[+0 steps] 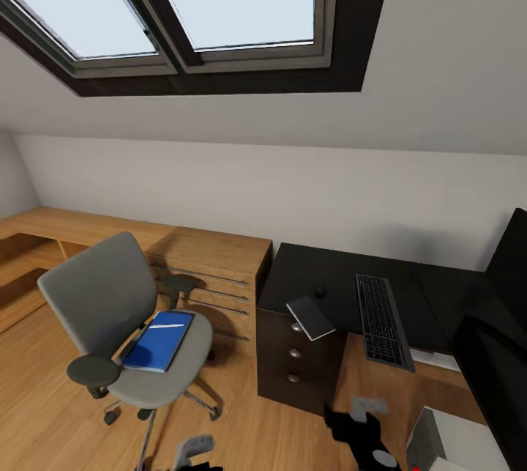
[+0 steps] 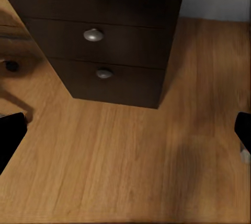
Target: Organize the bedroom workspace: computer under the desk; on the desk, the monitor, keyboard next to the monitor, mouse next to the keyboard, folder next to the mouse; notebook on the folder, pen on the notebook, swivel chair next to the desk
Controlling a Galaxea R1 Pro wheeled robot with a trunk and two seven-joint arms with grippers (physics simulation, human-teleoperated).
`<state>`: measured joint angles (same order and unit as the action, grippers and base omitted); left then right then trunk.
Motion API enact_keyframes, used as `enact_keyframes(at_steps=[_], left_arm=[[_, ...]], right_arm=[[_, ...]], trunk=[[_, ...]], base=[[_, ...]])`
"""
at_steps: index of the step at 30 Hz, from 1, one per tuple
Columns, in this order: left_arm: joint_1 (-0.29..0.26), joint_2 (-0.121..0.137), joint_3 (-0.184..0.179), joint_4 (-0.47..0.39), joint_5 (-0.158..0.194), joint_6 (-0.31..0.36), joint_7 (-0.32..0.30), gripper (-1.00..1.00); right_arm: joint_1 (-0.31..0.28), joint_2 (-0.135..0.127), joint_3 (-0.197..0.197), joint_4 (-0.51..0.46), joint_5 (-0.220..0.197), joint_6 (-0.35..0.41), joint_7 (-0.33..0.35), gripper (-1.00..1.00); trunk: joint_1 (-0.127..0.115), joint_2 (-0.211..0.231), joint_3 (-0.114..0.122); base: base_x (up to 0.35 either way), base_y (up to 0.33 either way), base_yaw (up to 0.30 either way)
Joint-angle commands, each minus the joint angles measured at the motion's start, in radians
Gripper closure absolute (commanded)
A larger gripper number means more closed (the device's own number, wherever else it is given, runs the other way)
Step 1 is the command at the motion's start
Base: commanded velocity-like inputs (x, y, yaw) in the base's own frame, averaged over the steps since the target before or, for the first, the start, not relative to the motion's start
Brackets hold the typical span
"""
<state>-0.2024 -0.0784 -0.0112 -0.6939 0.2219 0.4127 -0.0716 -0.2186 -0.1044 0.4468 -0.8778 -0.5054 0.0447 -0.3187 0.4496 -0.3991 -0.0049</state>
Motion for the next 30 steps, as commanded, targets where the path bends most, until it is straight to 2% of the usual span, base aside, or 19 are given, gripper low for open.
enact_keyframes(at_steps=[1, 3, 6, 12, 17, 19, 21, 22, 23, 30], left_arm=[[0.000, 0.003, 0.000, 0.013, 0.005, -0.020, 0.000, -1.00], [0.000, 0.009, 0.000, 0.058, 0.006, -0.091, 0.000, -1.00], [0.000, 0.012, -0.001, 0.101, 0.006, -0.149, 0.000, -1.00], [0.000, 0.014, -0.001, 0.147, 0.006, -0.182, 0.000, -1.00], [0.000, 0.015, -0.001, 0.234, 0.006, -0.242, -0.001, -1.00], [0.000, 0.015, -0.003, 0.262, 0.006, -0.280, -0.001, -1.00], [0.000, 0.015, -0.009, 0.336, 0.005, -0.396, -0.002, -1.00], [0.000, 0.015, -0.010, 0.350, 0.005, -0.418, -0.002, -1.00], [0.000, 0.015, -0.010, 0.384, 0.005, -0.470, -0.002, -1.00], [0.000, 0.016, -0.007, 0.421, 0.007, -0.527, -0.002, -1.00]], right_arm=[[0.001, -0.001, 0.009, 0.012, -0.004, -0.009, -0.009, -1.00], [0.005, -0.001, 0.020, 0.047, -0.004, -0.039, -0.009, -1.00], [0.007, -0.001, 0.028, 0.085, -0.005, -0.058, -0.008, -1.00], [0.008, 0.002, 0.034, 0.151, -0.007, -0.072, -0.003, -1.00], [0.008, 0.009, 0.039, 0.261, -0.011, -0.154, 0.006, -1.00], [0.008, 0.019, 0.039, 0.292, -0.010, -0.183, 0.010, -1.00], [0.008, 0.051, 0.038, 0.361, -0.005, -0.243, 0.019, -1.00], [0.008, 0.056, 0.038, 0.373, -0.004, -0.252, 0.019, -1.00], [0.008, 0.066, 0.038, 0.408, -0.003, -0.277, 0.022, -1.00], [0.008, 0.080, 0.038, 0.490, 0.000, -0.363, 0.024, -1.00]], trunk=[[0.000, -0.001, 0.000], [0.000, -0.001, 0.000], [0.000, -0.001, 0.000], [0.000, -0.001, 0.000], [0.000, -0.001, 0.002], [0.000, -0.001, 0.002], [0.000, -0.001, 0.003], [0.000, -0.001, 0.003], [0.000, -0.001, 0.002], [0.000, -0.001, -0.001]], base=[[0.000, 0.000, 0.000], [0.000, 0.000, 0.000], [0.000, 0.000, 0.000], [0.000, 0.000, -0.093], [0.000, 0.000, -0.230], [0.000, 0.000, -0.260], [0.000, 0.000, -0.282], [0.000, 0.000, -0.287], [0.000, 0.000, -0.285], [-0.104, 0.034, -0.259]])
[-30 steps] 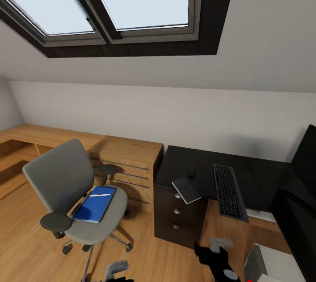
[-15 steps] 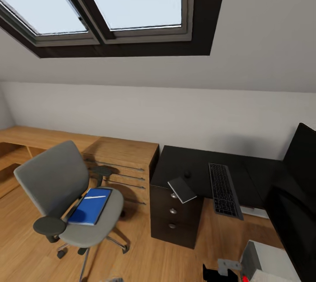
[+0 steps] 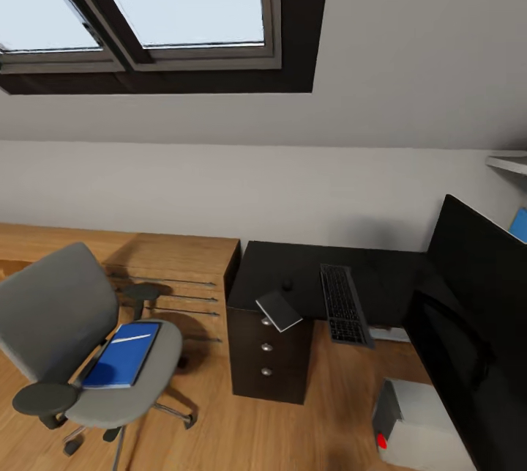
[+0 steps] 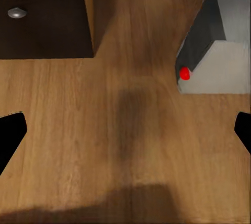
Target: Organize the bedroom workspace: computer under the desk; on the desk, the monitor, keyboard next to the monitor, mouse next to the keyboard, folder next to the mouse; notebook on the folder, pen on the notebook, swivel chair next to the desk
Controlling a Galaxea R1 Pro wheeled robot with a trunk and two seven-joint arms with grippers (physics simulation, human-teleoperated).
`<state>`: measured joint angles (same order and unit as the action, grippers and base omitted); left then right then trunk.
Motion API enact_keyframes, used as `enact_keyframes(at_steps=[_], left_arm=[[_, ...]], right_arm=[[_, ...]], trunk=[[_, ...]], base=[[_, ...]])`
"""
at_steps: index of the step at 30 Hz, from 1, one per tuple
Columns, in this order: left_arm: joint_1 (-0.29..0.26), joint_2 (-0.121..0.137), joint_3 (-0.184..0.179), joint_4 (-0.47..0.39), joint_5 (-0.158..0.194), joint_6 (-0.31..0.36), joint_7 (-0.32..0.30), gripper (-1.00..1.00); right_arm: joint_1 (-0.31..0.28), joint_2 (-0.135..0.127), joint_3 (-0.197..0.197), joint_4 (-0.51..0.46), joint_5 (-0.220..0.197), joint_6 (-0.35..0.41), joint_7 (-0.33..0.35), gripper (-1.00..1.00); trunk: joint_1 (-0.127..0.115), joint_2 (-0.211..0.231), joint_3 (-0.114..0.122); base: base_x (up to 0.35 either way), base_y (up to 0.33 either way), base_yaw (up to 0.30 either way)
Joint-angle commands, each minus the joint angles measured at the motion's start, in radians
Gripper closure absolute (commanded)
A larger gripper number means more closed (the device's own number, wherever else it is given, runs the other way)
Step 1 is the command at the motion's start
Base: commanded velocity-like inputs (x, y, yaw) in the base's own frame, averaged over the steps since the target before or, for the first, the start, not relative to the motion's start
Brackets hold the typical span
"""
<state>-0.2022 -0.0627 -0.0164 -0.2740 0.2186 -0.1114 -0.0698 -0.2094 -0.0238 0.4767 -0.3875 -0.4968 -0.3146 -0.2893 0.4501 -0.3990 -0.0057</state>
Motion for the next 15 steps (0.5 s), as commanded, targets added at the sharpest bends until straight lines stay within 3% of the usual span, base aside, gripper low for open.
enact_keyframes(at_steps=[1, 7, 15], left_arm=[[0.000, 0.000, -0.001, 0.002, 0.010, -0.004, -0.004, -1.00], [0.000, 0.000, -0.001, 0.004, 0.010, -0.008, -0.004, -1.00], [0.000, 0.000, 0.000, 0.004, 0.010, -0.009, -0.004, -1.00]], right_arm=[[-0.001, 0.000, 0.009, 0.003, -0.008, -0.008, -0.005, -1.00], [-0.001, 0.031, 0.023, 0.032, -0.007, -0.023, -0.005, -1.00], [-0.001, 0.042, 0.033, 0.054, -0.006, -0.024, -0.005, -1.00]], trunk=[[0.000, -0.001, -0.001], [0.000, -0.001, -0.002], [0.000, -0.001, -0.002]], base=[[-0.267, 0.138, -0.154], [-0.249, 0.186, -0.055], [-0.067, 0.058, -0.007]])
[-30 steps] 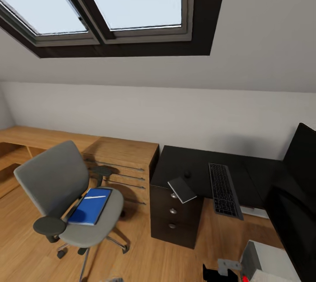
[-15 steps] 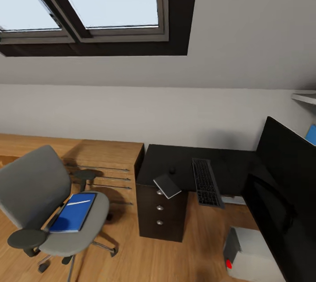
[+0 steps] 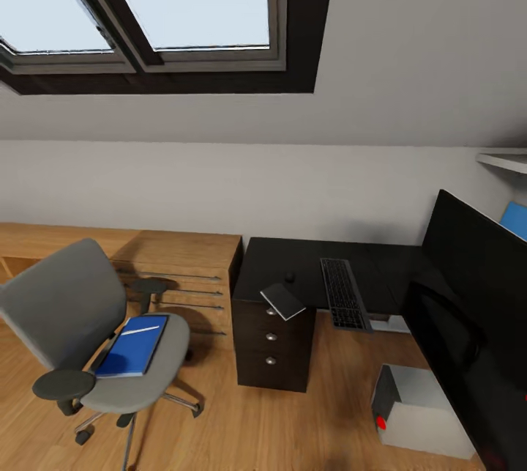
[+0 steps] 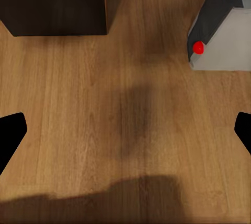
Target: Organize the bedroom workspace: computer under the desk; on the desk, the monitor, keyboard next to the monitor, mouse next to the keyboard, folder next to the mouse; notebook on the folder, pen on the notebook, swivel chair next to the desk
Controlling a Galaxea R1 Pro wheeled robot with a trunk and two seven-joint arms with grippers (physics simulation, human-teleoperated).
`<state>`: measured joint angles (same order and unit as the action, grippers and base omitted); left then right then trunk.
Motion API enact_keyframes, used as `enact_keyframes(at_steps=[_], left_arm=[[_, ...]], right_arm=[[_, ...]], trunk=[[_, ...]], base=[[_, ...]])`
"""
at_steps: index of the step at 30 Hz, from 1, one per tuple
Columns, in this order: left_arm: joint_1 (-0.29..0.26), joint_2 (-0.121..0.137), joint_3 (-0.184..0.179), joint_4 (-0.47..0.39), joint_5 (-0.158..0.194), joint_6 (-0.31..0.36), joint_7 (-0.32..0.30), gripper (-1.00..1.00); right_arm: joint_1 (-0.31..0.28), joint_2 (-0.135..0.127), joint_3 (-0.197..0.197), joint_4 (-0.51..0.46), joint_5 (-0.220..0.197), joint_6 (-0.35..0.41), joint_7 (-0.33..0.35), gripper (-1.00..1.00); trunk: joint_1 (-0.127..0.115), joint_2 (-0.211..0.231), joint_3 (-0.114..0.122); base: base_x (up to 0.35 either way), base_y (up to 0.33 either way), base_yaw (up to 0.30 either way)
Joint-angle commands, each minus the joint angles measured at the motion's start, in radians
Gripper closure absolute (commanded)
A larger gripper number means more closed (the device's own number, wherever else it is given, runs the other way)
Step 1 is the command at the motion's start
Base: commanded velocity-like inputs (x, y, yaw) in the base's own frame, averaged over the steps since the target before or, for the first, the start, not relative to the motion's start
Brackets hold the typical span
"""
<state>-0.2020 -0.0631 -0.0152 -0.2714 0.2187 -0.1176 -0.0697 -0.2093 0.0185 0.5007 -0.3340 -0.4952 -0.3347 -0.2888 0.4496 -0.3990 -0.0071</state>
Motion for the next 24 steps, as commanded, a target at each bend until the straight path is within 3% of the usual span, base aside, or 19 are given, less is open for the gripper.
enact_keyframes(at_steps=[1, 15, 24], left_arm=[[-0.001, 0.000, -0.002, 0.001, 0.010, -0.003, -0.004, -1.00], [-0.001, -0.001, -0.005, 0.001, 0.010, -0.004, -0.004, -1.00], [-0.001, -0.003, -0.007, 0.001, 0.009, -0.004, -0.004, -1.00]], right_arm=[[-0.001, 0.000, 0.009, 0.002, -0.008, -0.004, -0.006, -1.00], [-0.001, 0.001, 0.011, 0.007, -0.008, -0.004, -0.006, -1.00], [-0.001, 0.001, 0.010, 0.007, -0.008, -0.004, -0.006, -1.00]], trunk=[[0.000, -0.001, -0.001], [0.000, -0.001, 0.002], [0.000, -0.001, 0.009]], base=[[-0.014, 0.012, -0.001], [-0.164, 0.101, -0.012], [-0.027, 0.018, -0.172]])
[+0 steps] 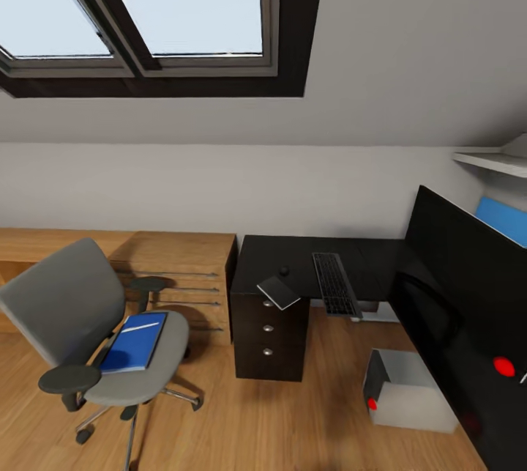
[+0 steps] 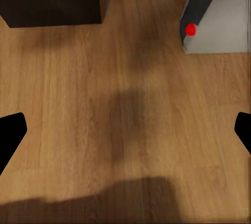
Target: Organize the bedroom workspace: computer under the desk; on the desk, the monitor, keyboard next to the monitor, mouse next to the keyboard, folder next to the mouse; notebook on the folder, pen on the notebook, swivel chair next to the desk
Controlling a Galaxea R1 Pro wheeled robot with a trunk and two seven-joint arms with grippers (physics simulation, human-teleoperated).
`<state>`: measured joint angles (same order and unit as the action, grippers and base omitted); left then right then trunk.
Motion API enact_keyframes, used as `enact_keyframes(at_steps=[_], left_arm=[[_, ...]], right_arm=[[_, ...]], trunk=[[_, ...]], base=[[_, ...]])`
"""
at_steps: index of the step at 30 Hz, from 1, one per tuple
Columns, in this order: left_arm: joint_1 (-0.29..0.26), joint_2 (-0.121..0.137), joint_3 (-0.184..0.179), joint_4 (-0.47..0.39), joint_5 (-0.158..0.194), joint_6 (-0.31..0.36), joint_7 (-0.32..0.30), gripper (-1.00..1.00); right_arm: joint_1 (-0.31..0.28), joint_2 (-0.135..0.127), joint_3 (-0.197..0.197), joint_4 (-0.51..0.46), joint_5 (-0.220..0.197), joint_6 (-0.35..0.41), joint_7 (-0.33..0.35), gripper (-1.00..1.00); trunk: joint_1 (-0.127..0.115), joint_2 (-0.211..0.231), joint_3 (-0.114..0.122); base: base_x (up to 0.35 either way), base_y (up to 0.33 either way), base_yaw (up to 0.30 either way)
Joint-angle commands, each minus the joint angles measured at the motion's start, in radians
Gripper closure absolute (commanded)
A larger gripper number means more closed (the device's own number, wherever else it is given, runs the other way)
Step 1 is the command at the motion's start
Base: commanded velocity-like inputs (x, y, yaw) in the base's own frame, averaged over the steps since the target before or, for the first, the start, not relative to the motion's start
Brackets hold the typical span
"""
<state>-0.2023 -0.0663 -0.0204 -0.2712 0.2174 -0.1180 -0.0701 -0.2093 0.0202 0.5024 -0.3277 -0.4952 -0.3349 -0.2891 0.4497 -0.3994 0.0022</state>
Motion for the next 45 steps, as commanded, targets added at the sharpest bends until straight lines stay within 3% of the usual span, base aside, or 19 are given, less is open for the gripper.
enact_keyframes(at_steps=[1, 23, 37, 42, 45], left_arm=[[0.000, 0.000, -0.002, 0.001, 0.010, -0.003, -0.004, -1.00], [0.000, 0.000, -0.003, 0.001, 0.010, -0.003, -0.004, -1.00], [0.000, -0.001, -0.002, 0.001, 0.010, -0.003, -0.004, -1.00], [0.000, -0.001, -0.002, 0.001, 0.010, -0.002, -0.004, -1.00], [0.000, -0.003, -0.003, 0.001, 0.009, -0.002, -0.004, -1.00]], right_arm=[[-0.001, 0.000, 0.008, 0.001, -0.008, -0.004, -0.005, -1.00], [-0.001, 0.000, 0.008, 0.001, -0.008, -0.004, -0.005, -1.00], [-0.001, 0.000, 0.010, 0.013, -0.008, -0.004, -0.005, -1.00], [-0.001, 0.001, 0.022, 0.011, 0.009, -0.005, -0.005, -1.00], [-0.003, -0.001, 0.023, -0.056, 0.022, -0.002, -0.010, -1.00]], trunk=[[0.000, -0.001, 0.001], [0.000, -0.001, 0.018], [0.000, -0.001, 0.018], [0.000, -0.001, 0.018], [0.000, -0.001, 0.018]], base=[[-0.007, 0.005, -0.222], [-0.001, 0.001, -0.227], [0.000, 0.000, -0.022], [0.000, 0.000, 0.000], [0.000, 0.000, 0.000]])
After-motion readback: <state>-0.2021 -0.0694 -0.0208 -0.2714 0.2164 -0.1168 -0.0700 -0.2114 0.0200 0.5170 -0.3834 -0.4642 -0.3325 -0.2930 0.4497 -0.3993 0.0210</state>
